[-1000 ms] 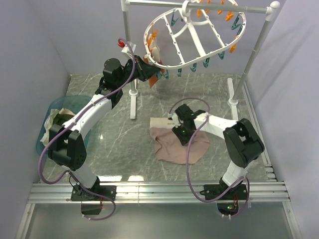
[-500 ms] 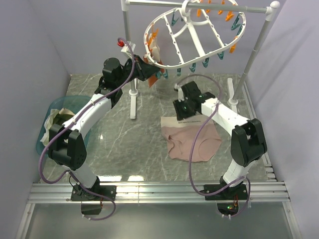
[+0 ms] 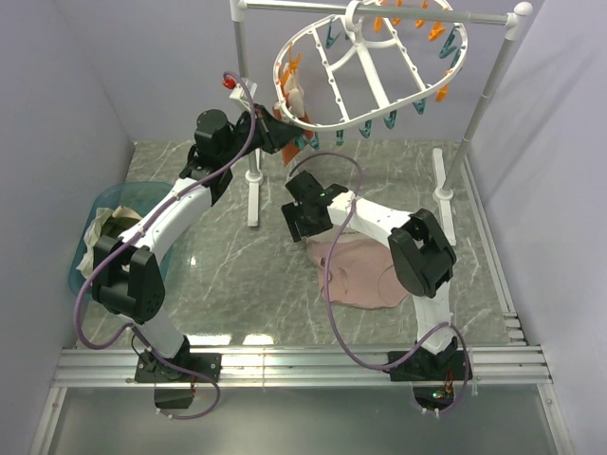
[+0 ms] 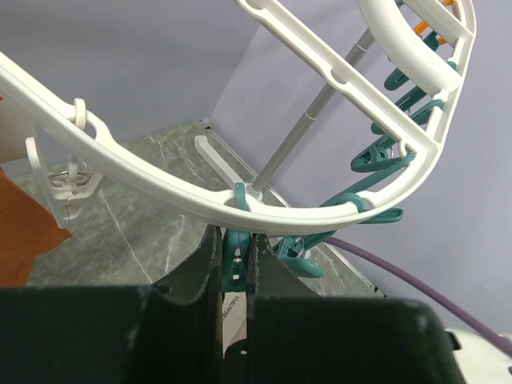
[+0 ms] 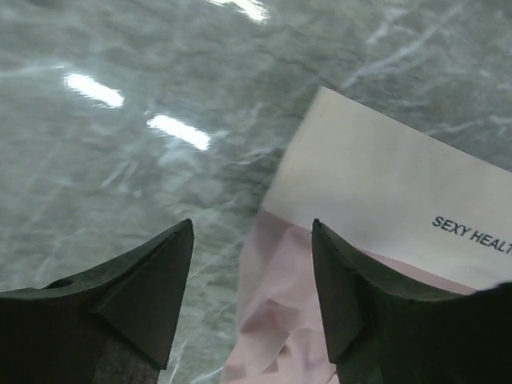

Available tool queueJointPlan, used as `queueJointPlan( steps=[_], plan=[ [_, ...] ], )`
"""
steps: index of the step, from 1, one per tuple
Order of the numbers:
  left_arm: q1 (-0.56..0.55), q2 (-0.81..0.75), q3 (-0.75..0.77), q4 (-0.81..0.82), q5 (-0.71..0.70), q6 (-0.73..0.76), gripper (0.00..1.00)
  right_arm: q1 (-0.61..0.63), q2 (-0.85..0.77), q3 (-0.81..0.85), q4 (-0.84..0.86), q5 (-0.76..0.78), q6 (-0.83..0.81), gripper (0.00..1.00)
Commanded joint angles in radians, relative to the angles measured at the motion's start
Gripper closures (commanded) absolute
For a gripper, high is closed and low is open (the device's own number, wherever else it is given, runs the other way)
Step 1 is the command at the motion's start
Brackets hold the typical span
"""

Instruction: Clip the underwear to the hanger

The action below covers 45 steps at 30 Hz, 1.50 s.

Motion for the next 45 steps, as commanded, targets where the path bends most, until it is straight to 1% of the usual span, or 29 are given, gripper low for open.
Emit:
queueJointPlan(
  steps=[1,6,8,9,12,13,14,17,21,23,28,31,40,43,44,45],
  plan=[
    [0.012,-0.015,0.014,0.006,-0.003,0.008,1.00,-0.002,0.005,0.017,-0.006,0.098,0.018,0.29],
    [0.015,-0.010,0.011,0.015,0.000,0.006,1.00,0.010,0.028,0.003,-0.007,0.162,0.009,0.28],
    [0.015,-0.010,0.013,0.017,0.002,0.006,1.00,0.010,0.048,0.003,-0.012,0.184,0.008,0.25],
    [0.017,-0.009,0.014,0.017,0.000,0.005,1.00,0.010,0.054,0.006,-0.019,0.187,0.008,0.22],
    [0.020,-0.009,0.014,0.020,0.005,0.006,1.00,0.007,0.071,0.008,-0.030,0.175,0.008,0.21],
    [0.020,-0.009,0.014,0.015,0.007,0.006,1.00,0.004,0.074,0.006,-0.029,0.170,0.006,0.17],
    [0.021,-0.009,0.014,0.015,0.007,0.008,1.00,0.002,0.076,0.003,-0.029,0.156,0.005,0.06],
    [0.024,-0.015,0.008,0.014,0.008,0.011,1.00,-0.002,0.081,-0.008,-0.027,0.148,0.001,0.05],
    [0.027,-0.022,0.002,0.012,0.007,0.017,1.00,-0.016,0.076,-0.038,-0.019,0.187,0.000,0.04],
    [0.027,-0.024,0.001,0.012,0.010,0.018,1.00,-0.018,0.073,-0.046,-0.023,0.208,0.000,0.01],
    [0.027,-0.016,0.004,0.018,0.011,0.014,1.00,-0.019,0.073,-0.057,-0.033,0.236,0.015,0.00],
    [0.027,-0.012,0.013,0.018,0.011,0.012,1.00,-0.027,0.100,-0.052,-0.049,0.227,0.035,0.00],
    [0.027,-0.016,0.010,0.021,0.011,0.014,1.00,-0.111,0.108,-0.078,-0.036,0.112,0.063,0.00],
    [0.027,-0.015,0.011,0.018,0.016,0.012,1.00,-0.117,0.122,-0.083,-0.036,0.073,0.055,0.00],
    [0.027,-0.013,0.011,0.018,0.014,0.015,1.00,-0.119,0.128,-0.092,-0.027,0.063,0.055,0.02],
    [0.027,-0.013,0.016,0.018,0.013,0.015,1.00,-0.122,0.130,-0.100,-0.023,0.055,0.055,0.07]
  ],
)
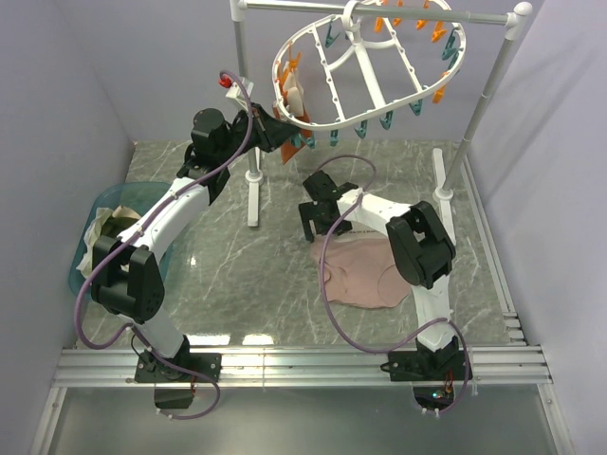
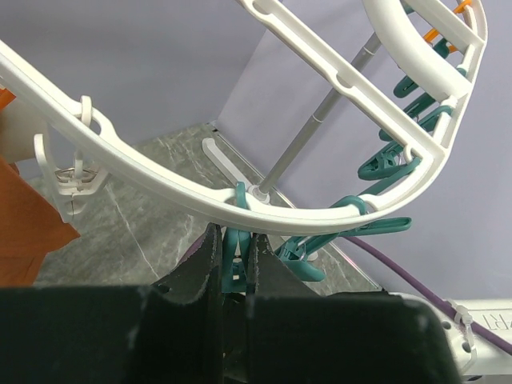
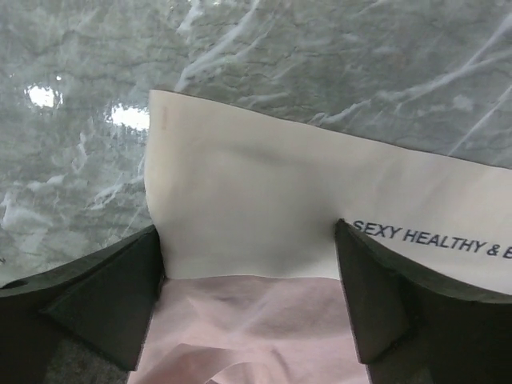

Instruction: Clip the underwear to the hanger

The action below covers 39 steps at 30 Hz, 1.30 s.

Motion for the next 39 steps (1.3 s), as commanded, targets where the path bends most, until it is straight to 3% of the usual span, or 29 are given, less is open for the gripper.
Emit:
queueJointPlan(
  steps=[1,2,10,12,15,26,39],
  plan=[
    [0.007,-0.013,0.018,0.013,0.005,0.009,1.00,-0.015,0.048,-0.067,-0.020,-0.012,0.001,0.12],
    [0.007,-0.012,0.021,0.007,0.003,0.013,1.00,-0.022,0.051,-0.073,-0.012,-0.015,0.001,0.24],
    [0.007,-0.012,0.024,0.002,0.005,0.017,1.00,-0.064,0.076,-0.103,0.008,-0.072,-0.005,0.80],
    [0.007,-0.010,0.024,-0.001,0.006,0.015,1.00,-0.068,0.071,-0.103,0.013,-0.087,-0.013,0.99],
    [0.007,-0.012,0.019,-0.004,0.011,0.012,1.00,-0.070,0.024,-0.116,0.051,-0.104,-0.016,1.00],
    [0.011,-0.003,0.032,-0.024,0.025,0.012,1.00,-0.062,-0.332,-0.282,0.430,-0.061,-0.171,1.00],
    [0.008,0.002,0.016,-0.039,0.031,-0.017,1.00,0.017,-0.536,-0.466,0.823,0.075,-0.375,1.00]
  ],
)
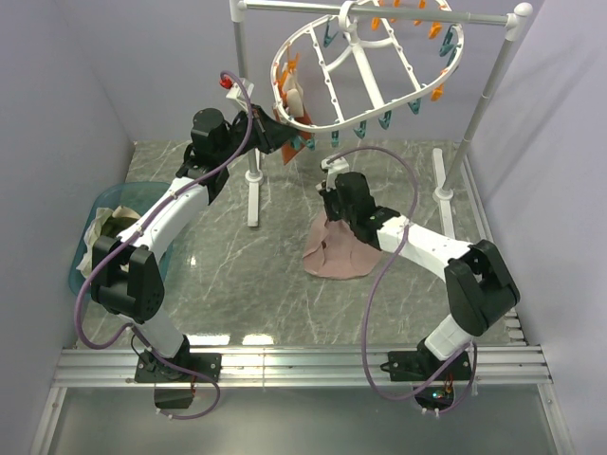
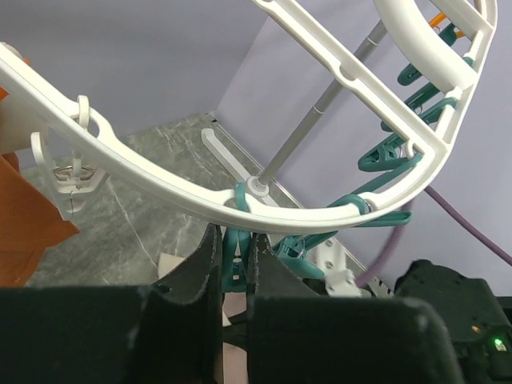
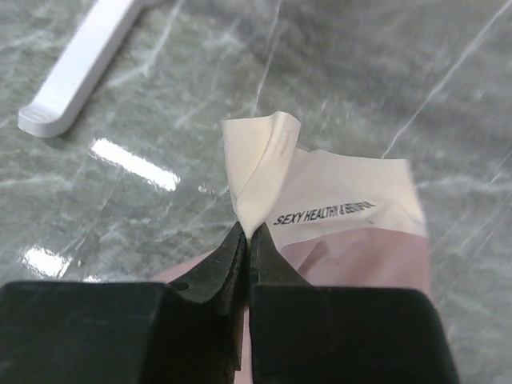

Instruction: Clip the underwear to the hanger

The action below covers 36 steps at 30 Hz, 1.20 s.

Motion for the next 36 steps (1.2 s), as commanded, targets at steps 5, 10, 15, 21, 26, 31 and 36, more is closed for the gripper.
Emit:
queueJointPlan(
  steps=[5,10,15,21,26,31,36],
  plan=[
    [0.001,0.011,0.030,-0.033,0.021,-0.020,1.00,0.039,-0.082,-0.028,0.285,0.109,-0.148,1.00],
    [0.000,0.017,0.033,-0.036,0.030,-0.016,1.00,0.056,-0.104,-0.051,0.386,0.102,-0.209,1.00],
    [0.000,0.019,0.033,-0.031,0.041,-0.019,1.00,0.054,-0.136,-0.074,0.431,-0.036,-0.243,1.00],
    [0.000,0.019,0.032,-0.026,0.049,-0.019,1.00,0.053,-0.142,-0.047,0.414,-0.088,-0.208,1.00],
    [0.000,0.019,0.027,-0.017,0.058,-0.028,1.00,0.054,-0.141,-0.042,0.422,-0.107,-0.190,1.00],
    [0.000,0.019,0.022,-0.003,0.070,-0.037,1.00,0.056,-0.136,-0.025,0.397,-0.098,-0.119,1.00],
    [0.000,0.020,0.019,0.006,0.092,-0.049,1.00,0.054,-0.136,-0.004,0.388,-0.104,-0.056,1.00]
  ],
)
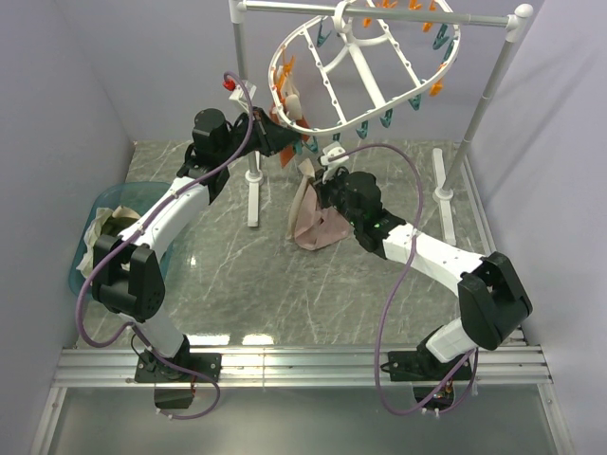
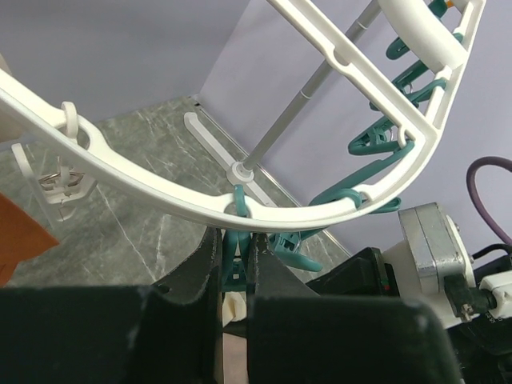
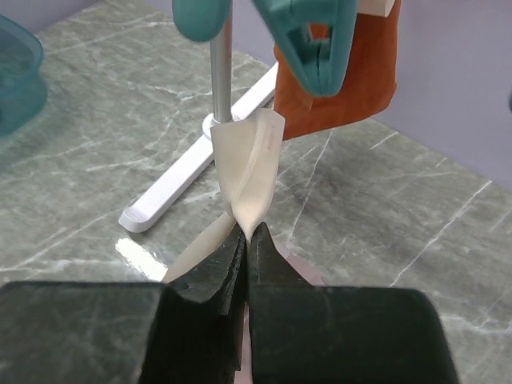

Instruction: Clip the underwear to the hanger

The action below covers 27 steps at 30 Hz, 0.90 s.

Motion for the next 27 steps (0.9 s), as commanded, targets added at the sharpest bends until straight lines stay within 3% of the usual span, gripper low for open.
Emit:
queueJointPlan(
  steps=[1,9,16,27],
  plan=[
    [0.000,0.013,0.021,0.021,0.033,-0.023,1.00,0.008,-0.029,0.057,0.041,0.000,0.056,1.00],
    [-0.002,0.025,0.039,-0.008,0.023,-0.013,1.00,0.042,-0.029,0.052,0.086,0.061,-0.016,1.00],
    [-0.003,0.030,0.045,-0.007,0.024,-0.011,1.00,0.089,-0.031,-0.031,0.260,0.185,-0.209,1.00],
    [-0.002,0.028,0.050,-0.022,0.024,-0.007,1.00,0.100,0.011,-0.055,0.414,0.291,-0.349,1.00]
  ],
)
